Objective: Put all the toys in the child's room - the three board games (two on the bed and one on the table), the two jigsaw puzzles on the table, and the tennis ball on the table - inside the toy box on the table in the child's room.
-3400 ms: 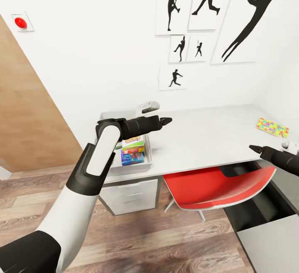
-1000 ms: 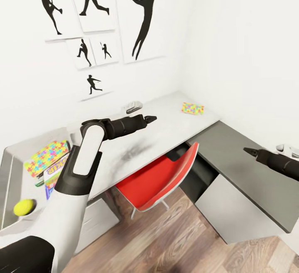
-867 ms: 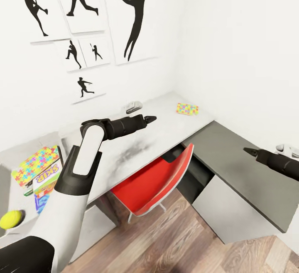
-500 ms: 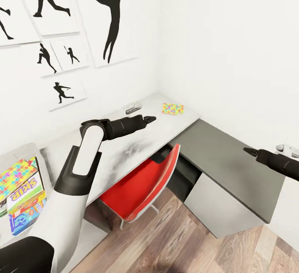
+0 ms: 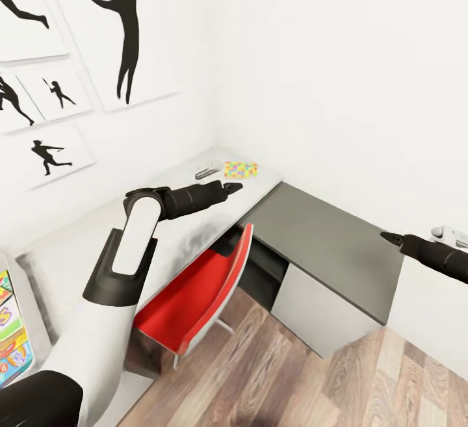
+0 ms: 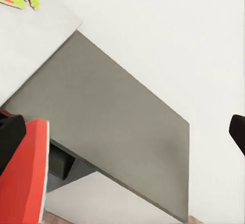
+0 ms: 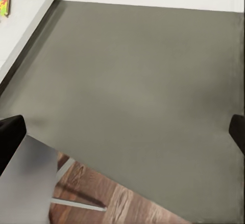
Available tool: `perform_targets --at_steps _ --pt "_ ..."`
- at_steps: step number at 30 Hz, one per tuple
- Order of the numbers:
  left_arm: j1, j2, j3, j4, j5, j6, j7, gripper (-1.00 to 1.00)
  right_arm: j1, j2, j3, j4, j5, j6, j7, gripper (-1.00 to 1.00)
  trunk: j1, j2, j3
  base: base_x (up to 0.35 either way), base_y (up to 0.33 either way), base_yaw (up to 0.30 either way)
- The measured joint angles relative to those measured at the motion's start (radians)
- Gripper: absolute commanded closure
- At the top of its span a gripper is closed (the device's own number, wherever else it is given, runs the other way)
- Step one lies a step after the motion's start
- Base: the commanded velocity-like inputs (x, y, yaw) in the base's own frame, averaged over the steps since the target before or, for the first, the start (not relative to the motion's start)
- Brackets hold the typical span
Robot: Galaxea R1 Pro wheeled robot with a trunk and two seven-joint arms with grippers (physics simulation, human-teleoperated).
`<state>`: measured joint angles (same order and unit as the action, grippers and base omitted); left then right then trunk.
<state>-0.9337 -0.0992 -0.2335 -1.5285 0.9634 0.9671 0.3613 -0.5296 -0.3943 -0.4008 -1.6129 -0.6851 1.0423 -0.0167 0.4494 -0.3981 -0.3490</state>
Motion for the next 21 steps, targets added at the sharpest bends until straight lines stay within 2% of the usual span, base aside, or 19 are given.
perform_targets --at_steps 21 --pt "0.001 0.003 0.000 0.000 -0.001 0.000 0.001 -1.00 0.000 0.001 0.000 0.000 0.000 0.000 0.000 -1.00 0.000 0.000 0.011 0.000 0.000 -0.286"
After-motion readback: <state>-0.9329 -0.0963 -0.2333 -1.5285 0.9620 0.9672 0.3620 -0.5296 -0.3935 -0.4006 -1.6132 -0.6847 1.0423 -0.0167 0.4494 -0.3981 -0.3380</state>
